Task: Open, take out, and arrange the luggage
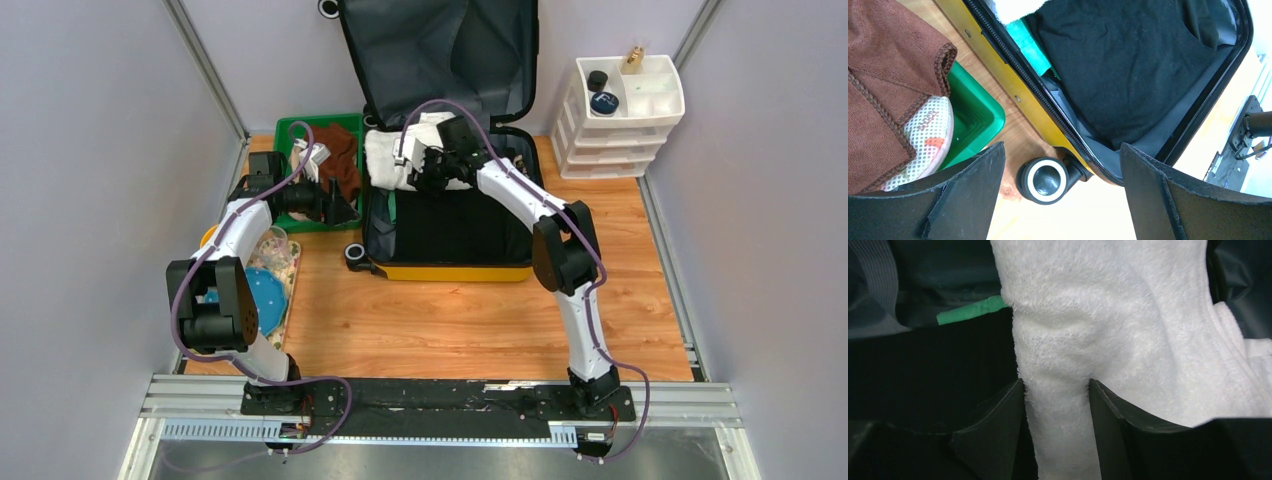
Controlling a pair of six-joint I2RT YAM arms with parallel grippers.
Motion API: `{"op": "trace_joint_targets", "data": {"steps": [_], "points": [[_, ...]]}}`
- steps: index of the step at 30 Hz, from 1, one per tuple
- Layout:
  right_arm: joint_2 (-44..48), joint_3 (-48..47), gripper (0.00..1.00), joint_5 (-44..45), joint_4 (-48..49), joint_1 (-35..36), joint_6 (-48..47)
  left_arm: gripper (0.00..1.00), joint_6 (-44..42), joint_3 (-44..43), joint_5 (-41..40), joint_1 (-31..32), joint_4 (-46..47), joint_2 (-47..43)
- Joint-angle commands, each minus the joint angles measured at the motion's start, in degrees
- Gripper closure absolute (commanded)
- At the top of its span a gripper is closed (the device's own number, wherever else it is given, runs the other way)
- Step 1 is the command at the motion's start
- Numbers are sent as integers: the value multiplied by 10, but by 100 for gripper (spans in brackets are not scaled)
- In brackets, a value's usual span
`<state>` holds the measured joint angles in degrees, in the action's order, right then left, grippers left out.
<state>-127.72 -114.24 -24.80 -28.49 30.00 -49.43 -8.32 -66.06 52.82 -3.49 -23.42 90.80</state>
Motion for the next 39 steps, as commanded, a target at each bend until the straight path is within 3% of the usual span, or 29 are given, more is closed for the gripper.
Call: {"op": "trace_joint_targets", "data": {"steps": [1, 3, 6, 10, 11, 19, 23, 26, 34, 39], "points": [[-9, -9, 41, 12, -15, -3, -27, 8, -16, -12, 9, -2, 0, -20], [-12, -15, 26, 8, -26, -3, -31, 8, -18, -8, 6, -2, 0, -22], [-31, -23, 22, 33, -31, -3, -38, 8, -16, -8, 8, -4, 1, -20], [-53, -52, 31, 64, -10, -6, -30, 8, -14, -11, 9, -3, 4, -18], [-54, -56, 38, 64, -8, -7, -23, 8, -13, -13, 10, -3, 3, -17], [-28, -64, 58, 43, 0, -18, -6, 8, -1, -29, 10, -3, 13, -5], [-19, -85, 50, 32, -32, -28, -15, 8, -3, -56, 9, -3, 12, 8], [-19, -84, 54, 34, -43, -39, -42, 8, 0, -65, 10, -3, 14, 16], [-24, -81, 40, 30, -87, -51, -94, 8, 2, -66, 13, -3, 14, 16], [-28, -83, 47, 30, -89, -52, -124, 8, -2, -68, 12, -3, 11, 13]]}}
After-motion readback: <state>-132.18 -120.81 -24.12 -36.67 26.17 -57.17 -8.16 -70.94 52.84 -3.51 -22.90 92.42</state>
